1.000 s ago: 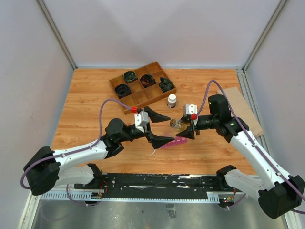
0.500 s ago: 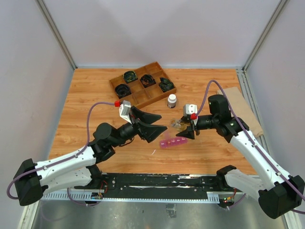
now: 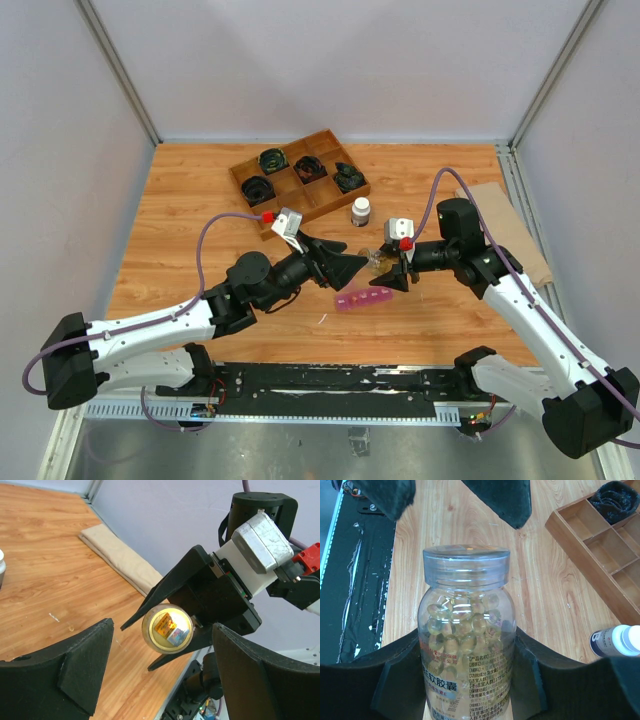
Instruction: Sort the pills into containers
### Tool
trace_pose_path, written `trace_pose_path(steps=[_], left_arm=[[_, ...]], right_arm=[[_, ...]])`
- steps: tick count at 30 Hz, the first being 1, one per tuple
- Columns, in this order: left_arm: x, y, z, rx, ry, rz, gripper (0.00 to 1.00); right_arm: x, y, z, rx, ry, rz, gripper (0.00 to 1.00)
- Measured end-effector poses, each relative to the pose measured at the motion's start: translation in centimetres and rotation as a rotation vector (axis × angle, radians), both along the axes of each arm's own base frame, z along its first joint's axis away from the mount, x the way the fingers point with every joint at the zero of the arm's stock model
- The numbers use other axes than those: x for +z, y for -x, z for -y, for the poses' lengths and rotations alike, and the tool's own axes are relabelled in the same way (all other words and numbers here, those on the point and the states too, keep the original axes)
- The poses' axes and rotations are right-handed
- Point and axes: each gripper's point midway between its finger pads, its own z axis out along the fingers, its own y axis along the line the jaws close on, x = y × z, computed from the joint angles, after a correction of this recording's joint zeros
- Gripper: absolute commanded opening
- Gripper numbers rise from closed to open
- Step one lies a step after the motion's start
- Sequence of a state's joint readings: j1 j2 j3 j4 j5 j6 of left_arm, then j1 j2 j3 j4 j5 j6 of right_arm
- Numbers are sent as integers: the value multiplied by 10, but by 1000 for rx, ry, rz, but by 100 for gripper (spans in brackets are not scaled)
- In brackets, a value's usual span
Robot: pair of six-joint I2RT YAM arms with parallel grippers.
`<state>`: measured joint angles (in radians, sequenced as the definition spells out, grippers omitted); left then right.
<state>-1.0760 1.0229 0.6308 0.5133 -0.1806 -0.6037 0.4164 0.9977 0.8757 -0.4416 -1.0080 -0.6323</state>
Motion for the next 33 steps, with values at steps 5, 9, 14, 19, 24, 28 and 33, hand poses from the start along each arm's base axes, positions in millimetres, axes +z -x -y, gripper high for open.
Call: trace_pose_path(steps=[5, 9, 14, 19, 24, 28, 33], left_arm=[[2, -4, 12, -1, -5, -15, 78], [1, -4, 22, -13, -16, -22, 69], [-1, -3, 29, -26, -28, -27, 53], [-5, -3, 30, -28, -48, -33, 47], [-6, -3, 30, -29, -52, -34, 52], [-7, -2, 30, -34, -64, -36, 55], [-13, 0, 32, -46, -91, -49, 44]], right_arm=[[-1, -1, 0, -5, 4, 1, 1], [-1, -1, 0, -5, 4, 1, 1], [-1, -1, 0, -5, 4, 1, 1], [-1, -1, 1, -6, 4, 1, 0], [-1, -1, 1, -6, 4, 1, 1], [-1, -1, 0, -6, 4, 1, 1], [0, -1, 0, -6, 4, 1, 1]])
